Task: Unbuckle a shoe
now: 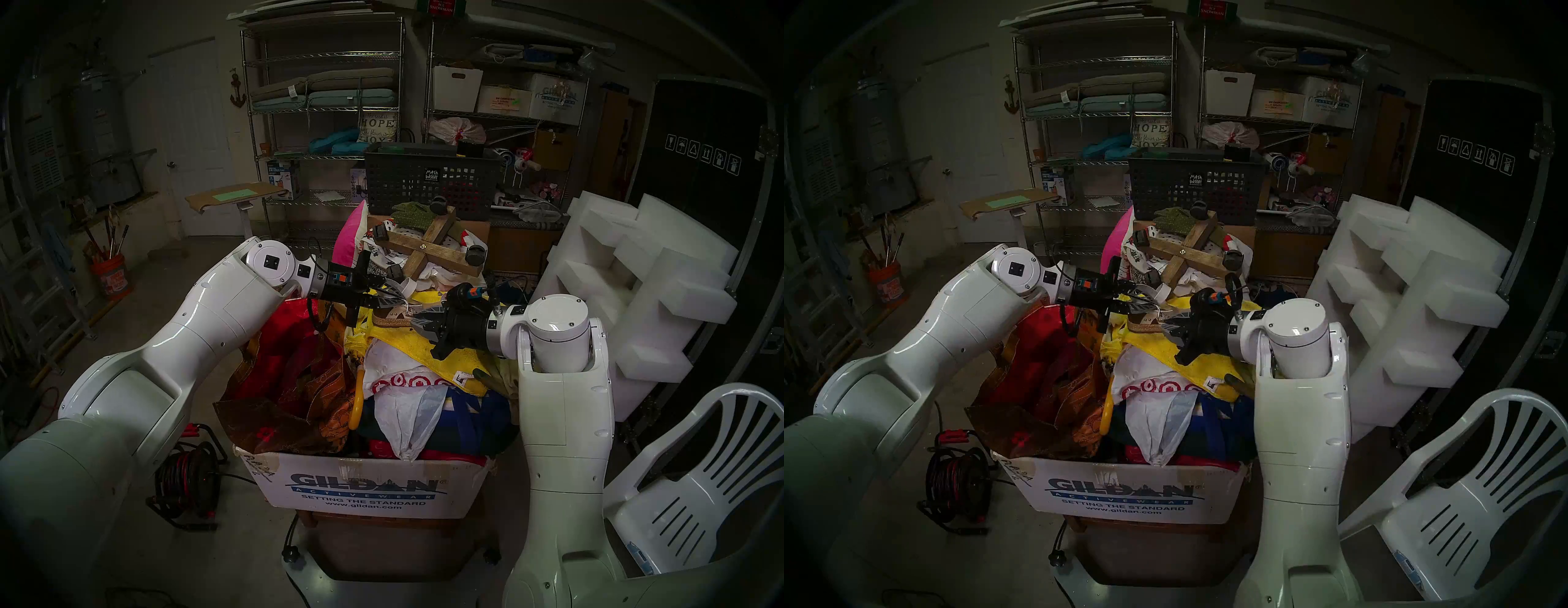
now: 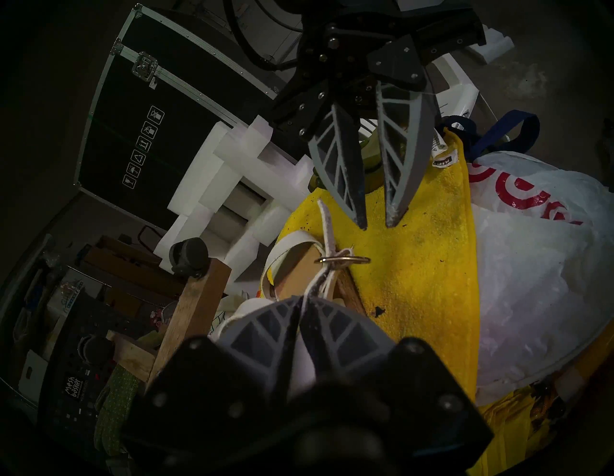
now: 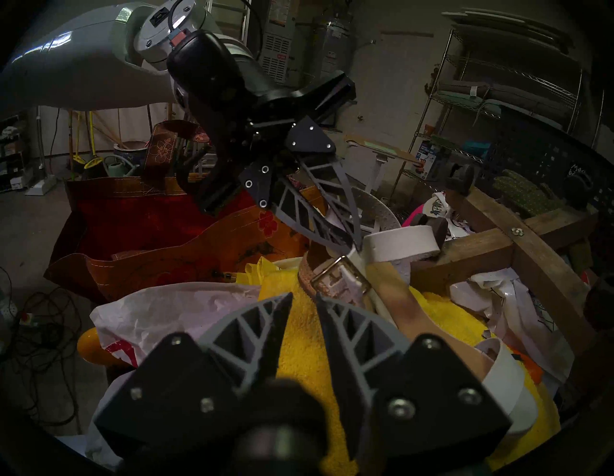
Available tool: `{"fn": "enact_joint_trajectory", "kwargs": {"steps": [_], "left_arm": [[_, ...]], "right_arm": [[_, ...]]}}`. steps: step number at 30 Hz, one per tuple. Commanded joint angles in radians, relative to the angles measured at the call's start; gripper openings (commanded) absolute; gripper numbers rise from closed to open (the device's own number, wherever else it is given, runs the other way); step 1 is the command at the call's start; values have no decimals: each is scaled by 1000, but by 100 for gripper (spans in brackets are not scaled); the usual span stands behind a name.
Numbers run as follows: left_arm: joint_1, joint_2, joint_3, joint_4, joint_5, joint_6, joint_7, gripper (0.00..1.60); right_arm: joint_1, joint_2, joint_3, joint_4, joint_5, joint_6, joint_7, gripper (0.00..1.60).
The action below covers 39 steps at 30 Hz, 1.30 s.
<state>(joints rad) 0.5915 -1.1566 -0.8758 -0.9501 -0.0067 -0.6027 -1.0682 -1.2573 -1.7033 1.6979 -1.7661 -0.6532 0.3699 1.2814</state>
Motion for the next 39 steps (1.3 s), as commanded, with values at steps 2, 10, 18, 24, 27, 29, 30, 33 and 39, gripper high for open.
{"fn": "enact_joint_trajectory", "kwargs": {"steps": [2,10,18,24,27,29,30,33,39], "left_arm": [[-9,10,-14,-33,-10,8,3,67],[-5,16,-14,-47,-10,16,6,67],[-6,16,-13,-46,-13,18,6,67],[-8,15,-12,-39,-13,16,5,67],[-9,14,-12,-36,-14,14,4,67],[-11,14,-12,-33,-14,12,3,67],[-11,14,-12,-32,-14,11,3,67],[-12,14,-12,-29,-15,8,2,67],[-12,14,-13,-29,-16,5,1,67]], "right_arm": [[13,-6,-6,-23,6,-1,3,95],[12,-5,-9,-22,5,0,4,98],[16,-8,-12,-6,1,1,-1,92],[17,-9,-17,-1,-9,3,-11,87],[17,-10,-21,3,-14,3,-17,86],[16,-11,-25,4,-19,2,-24,85],[16,-11,-26,4,-20,1,-26,86],[15,-12,-29,3,-23,0,-33,86],[11,-14,-29,-4,-22,-1,-38,86]]}}
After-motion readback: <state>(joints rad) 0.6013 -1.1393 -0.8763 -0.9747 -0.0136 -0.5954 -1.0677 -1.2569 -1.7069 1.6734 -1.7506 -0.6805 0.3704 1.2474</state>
